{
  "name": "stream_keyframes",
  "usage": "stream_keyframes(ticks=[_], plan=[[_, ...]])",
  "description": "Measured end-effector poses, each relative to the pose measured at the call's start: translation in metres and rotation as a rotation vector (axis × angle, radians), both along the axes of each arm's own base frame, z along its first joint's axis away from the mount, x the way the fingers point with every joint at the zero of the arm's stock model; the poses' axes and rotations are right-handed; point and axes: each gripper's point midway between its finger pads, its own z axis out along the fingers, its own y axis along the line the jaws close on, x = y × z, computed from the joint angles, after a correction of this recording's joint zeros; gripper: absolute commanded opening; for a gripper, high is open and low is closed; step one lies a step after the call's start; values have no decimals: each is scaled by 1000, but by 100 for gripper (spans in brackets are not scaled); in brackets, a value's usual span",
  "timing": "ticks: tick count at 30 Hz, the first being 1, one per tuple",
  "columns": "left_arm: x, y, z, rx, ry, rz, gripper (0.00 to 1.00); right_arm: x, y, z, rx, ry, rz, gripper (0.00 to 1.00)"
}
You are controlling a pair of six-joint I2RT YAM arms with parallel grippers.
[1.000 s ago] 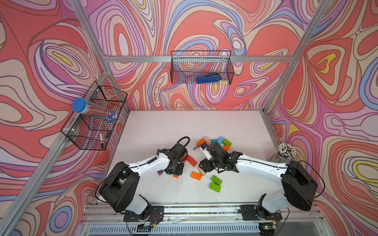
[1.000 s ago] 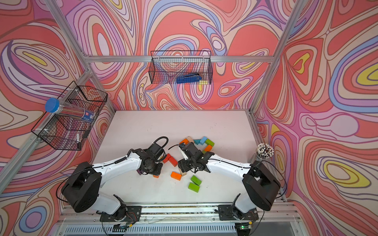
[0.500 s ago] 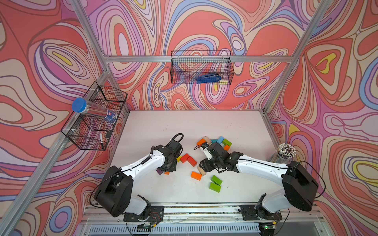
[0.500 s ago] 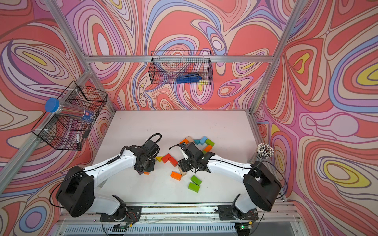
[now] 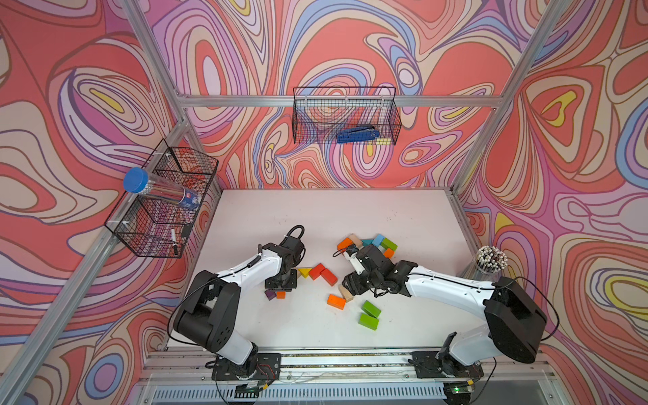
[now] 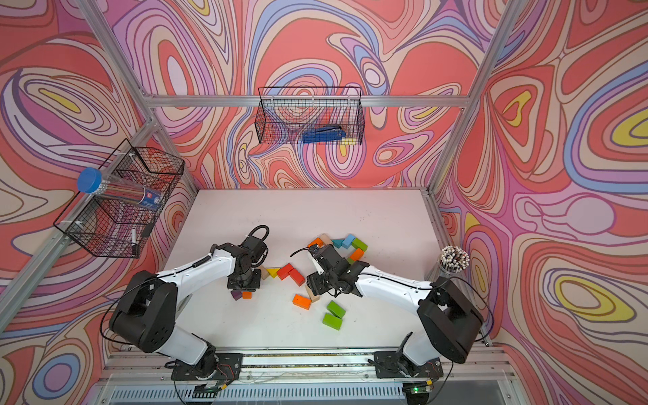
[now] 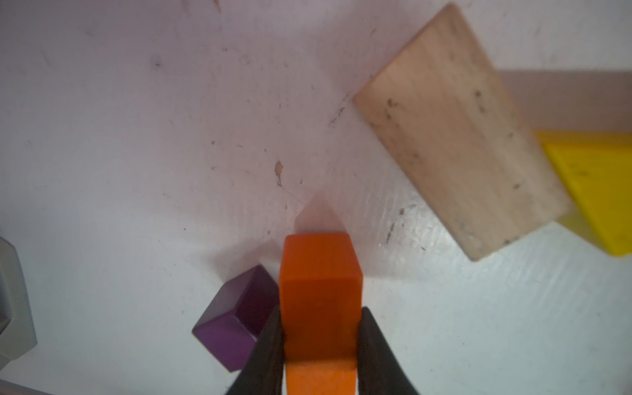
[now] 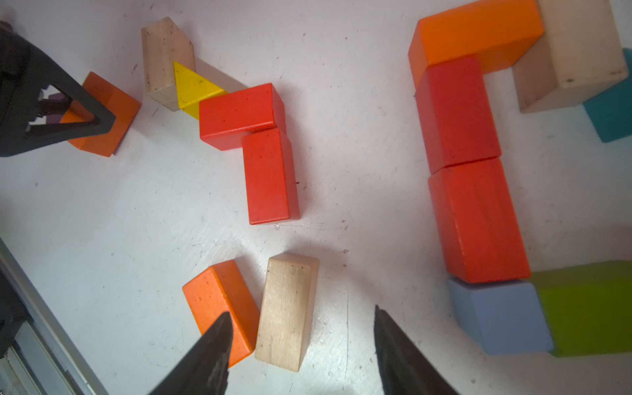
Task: Assemble a heart with building blocks
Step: Assemble the building block at the center of the board.
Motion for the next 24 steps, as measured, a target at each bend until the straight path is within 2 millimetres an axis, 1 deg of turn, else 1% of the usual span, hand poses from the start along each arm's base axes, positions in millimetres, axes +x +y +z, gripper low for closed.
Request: stream_keyframes(ticks=[3,7,8,9,13,18,20,24], plan=[[5,0,0,-6,-12,4,40,0,-1,-1,-2,1,-2,66],[7,1,-1,-5,-13,15,60,0,-1,-1,-2,0,-2,66],[6,1,-1,-6,-14,19,63,0,-1,-1,-2,0,-2,66],[6,1,-1,-7,-17,26,64,0,-1,-1,-2,0,-2,66],[0,4,5,-17,-34,62,62,0,-2,-1,-3,1,-3,66],[-20,8,18,-63,-72,124,52,0,-2,-2,-5,4,-3,66],[-27,8,22,-90,-82,148,50,0,-2,-2,-5,4,-3,66],[-41,1,19,-141,-72,182,50,0,-2,-2,-5,5,-2,66]])
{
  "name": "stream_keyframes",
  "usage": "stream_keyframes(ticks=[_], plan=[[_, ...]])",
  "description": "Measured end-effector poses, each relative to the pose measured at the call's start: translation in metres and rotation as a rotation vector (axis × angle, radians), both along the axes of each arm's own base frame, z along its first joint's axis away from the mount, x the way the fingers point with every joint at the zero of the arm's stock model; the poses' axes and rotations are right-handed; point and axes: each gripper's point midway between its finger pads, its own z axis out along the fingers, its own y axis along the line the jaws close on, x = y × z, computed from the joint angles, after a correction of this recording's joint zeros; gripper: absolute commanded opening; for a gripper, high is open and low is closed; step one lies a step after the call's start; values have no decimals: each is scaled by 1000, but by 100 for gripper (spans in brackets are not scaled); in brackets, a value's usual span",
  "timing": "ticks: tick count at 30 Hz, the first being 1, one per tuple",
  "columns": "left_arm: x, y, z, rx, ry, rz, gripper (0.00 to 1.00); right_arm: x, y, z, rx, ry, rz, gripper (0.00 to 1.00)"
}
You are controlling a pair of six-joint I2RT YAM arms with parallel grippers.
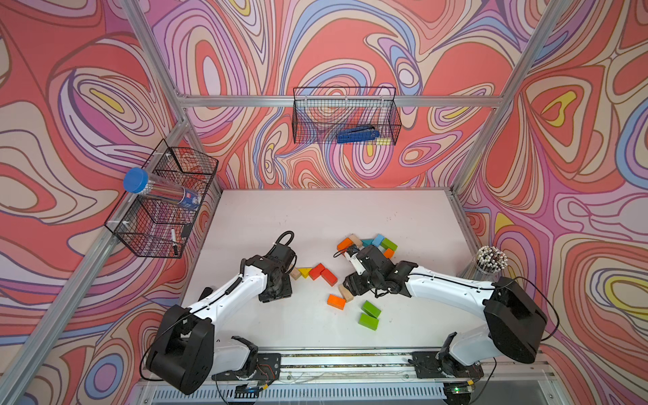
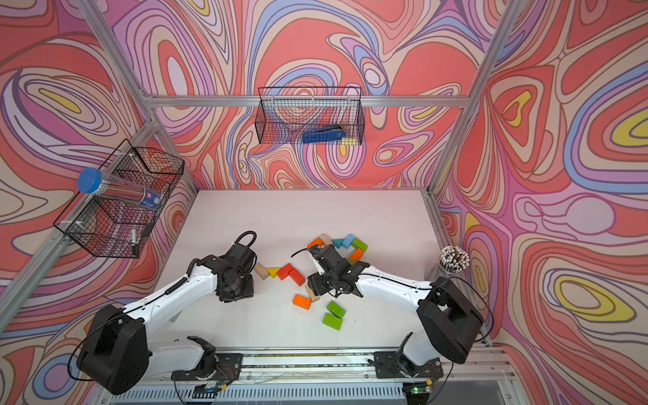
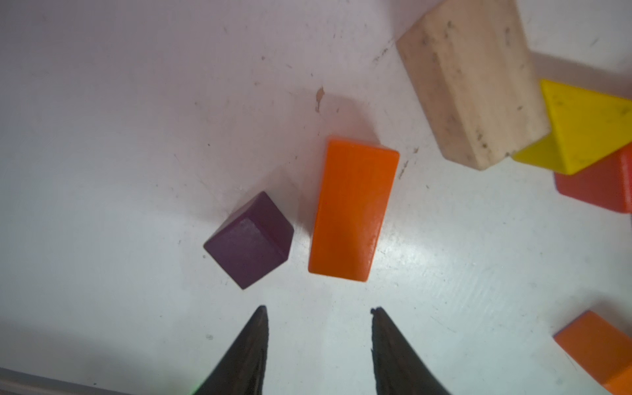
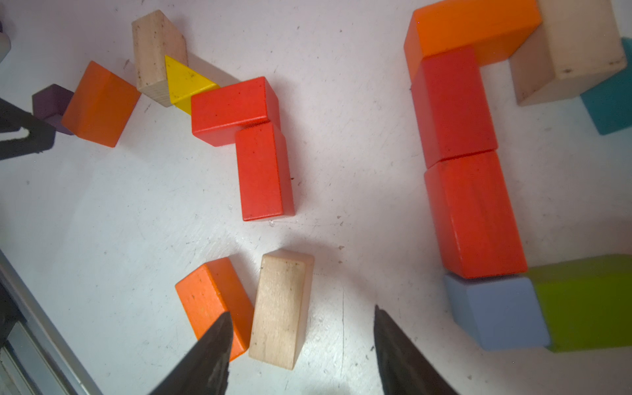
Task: Assemble a heart with building blocks
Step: Assemble the building block at the center of the board.
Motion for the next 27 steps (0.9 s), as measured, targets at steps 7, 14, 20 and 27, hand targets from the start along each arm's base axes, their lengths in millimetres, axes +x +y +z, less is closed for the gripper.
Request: stream_keyframes(ticks=[7,14,20,27], plan=[[-15,-11,-24,-31,57,50,50,-1,1,-1,2,7,4,66],[-3,-13,-32,-39,39,103,34,-1,1,-1,1,7,4,66],[11,-5,-34,-53,10,165,28,-1,0,-2,-1,7,2,66],[15,4,-34,-45,4,199,25,-1,-2,-4,-9,6,-2,66]])
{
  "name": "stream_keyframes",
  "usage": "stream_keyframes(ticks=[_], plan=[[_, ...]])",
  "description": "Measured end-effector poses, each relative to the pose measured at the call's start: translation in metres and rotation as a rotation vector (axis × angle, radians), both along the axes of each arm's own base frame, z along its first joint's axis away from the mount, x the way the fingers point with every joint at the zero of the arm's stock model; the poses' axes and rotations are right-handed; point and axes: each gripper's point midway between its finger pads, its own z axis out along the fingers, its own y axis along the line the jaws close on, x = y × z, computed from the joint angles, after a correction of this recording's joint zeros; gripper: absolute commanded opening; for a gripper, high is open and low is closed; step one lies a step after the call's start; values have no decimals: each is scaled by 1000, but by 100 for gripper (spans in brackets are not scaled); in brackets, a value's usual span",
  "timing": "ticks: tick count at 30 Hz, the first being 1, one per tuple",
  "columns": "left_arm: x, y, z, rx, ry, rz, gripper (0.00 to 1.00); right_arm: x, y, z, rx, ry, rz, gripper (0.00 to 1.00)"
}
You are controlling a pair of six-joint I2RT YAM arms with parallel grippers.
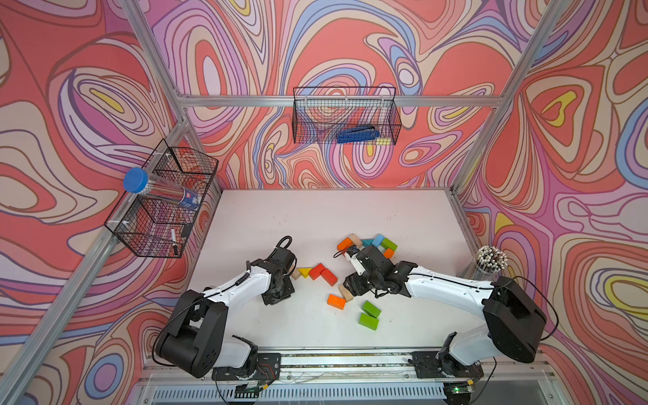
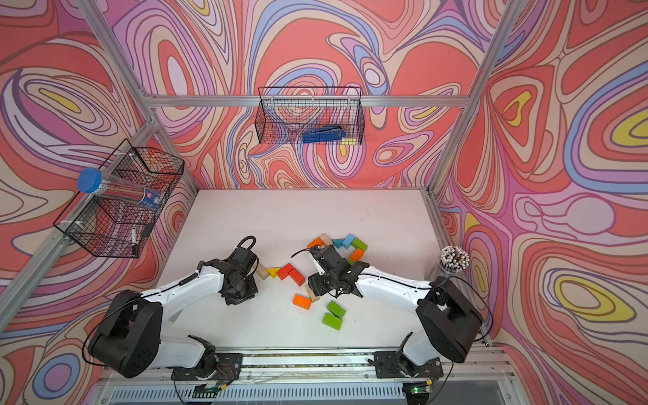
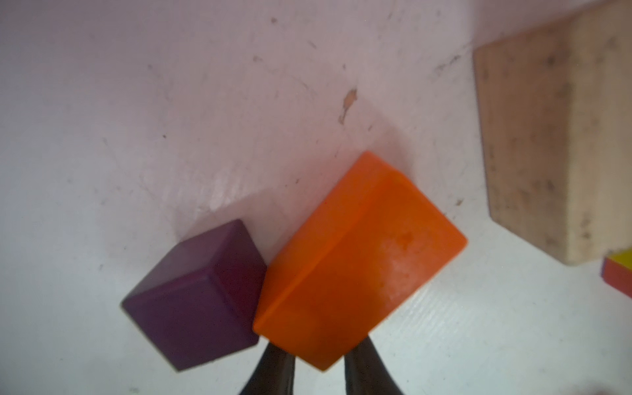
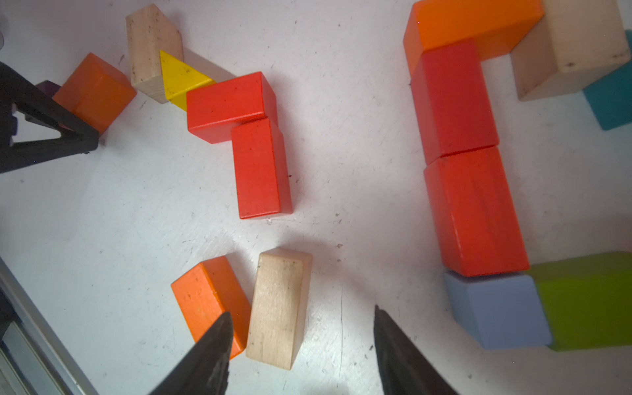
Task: Assemble a heart with building blocks
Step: Assemble the building block at the center of the board.
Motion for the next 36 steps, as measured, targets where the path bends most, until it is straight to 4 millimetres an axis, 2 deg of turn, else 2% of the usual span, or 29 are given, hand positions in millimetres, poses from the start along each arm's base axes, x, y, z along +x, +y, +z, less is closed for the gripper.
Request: stream_keyframes(ticks=[10,17,36], plan=[[5,12,2,5,-11,34,25,-1,-2,-3,-7,4,-1,66],[9,13,4,15,-25,8,41,0,-3,-3,-8,4,-5,66],[24,15,8,37,-84,-59,38,0,-4,-3,-10,2,-8,66]])
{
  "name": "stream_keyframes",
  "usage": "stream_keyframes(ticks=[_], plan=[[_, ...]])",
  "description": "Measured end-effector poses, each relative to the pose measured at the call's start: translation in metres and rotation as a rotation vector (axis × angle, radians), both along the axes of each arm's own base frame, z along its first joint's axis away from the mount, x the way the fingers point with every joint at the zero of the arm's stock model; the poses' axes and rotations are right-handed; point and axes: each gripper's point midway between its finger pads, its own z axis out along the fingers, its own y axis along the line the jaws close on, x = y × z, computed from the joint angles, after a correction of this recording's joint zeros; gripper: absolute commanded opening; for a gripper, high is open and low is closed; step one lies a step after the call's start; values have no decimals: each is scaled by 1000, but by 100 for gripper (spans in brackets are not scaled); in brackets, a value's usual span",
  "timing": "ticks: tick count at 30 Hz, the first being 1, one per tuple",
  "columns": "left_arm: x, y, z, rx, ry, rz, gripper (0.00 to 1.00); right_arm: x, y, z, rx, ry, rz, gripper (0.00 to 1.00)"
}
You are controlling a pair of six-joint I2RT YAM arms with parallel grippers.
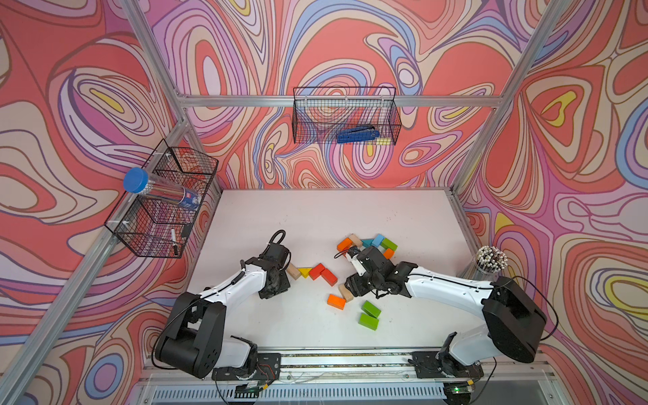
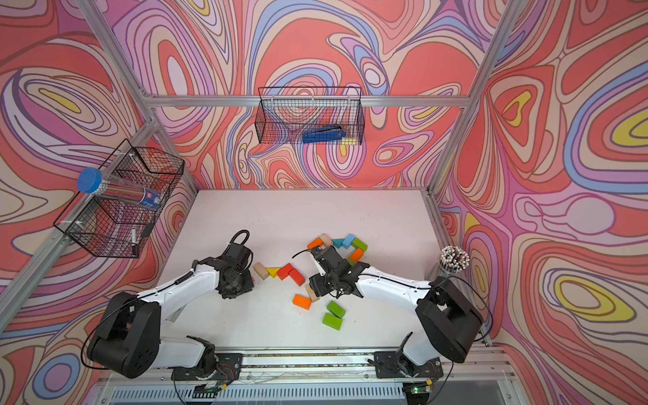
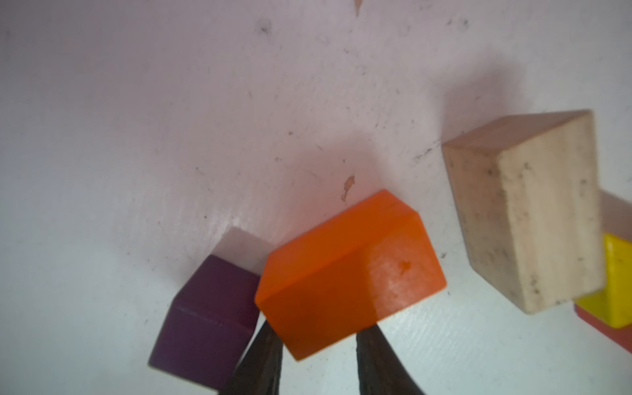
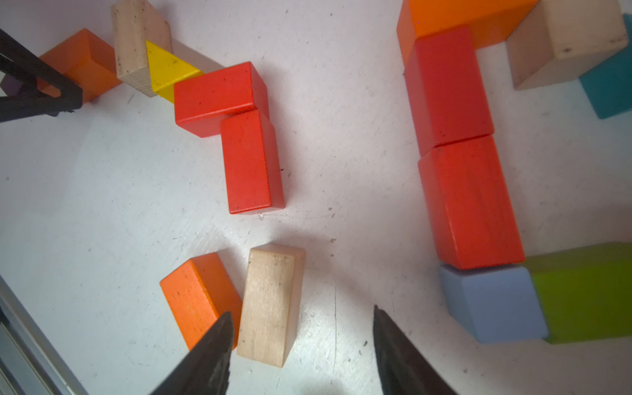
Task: Assemble a heart with building blocks
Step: Assemble the building block at the center of the board.
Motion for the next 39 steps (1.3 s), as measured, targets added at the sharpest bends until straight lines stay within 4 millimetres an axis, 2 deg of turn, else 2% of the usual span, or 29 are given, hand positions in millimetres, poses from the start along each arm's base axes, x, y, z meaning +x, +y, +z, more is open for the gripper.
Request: stream_keyframes(ticks=[28,39], plan=[[24,-7,8,0,-53,-45,39,1,-2,0,-8,-1,-3,65],[25,-7,8,0,-53,-45,40,1,-3,0,-9,0,-5,65]])
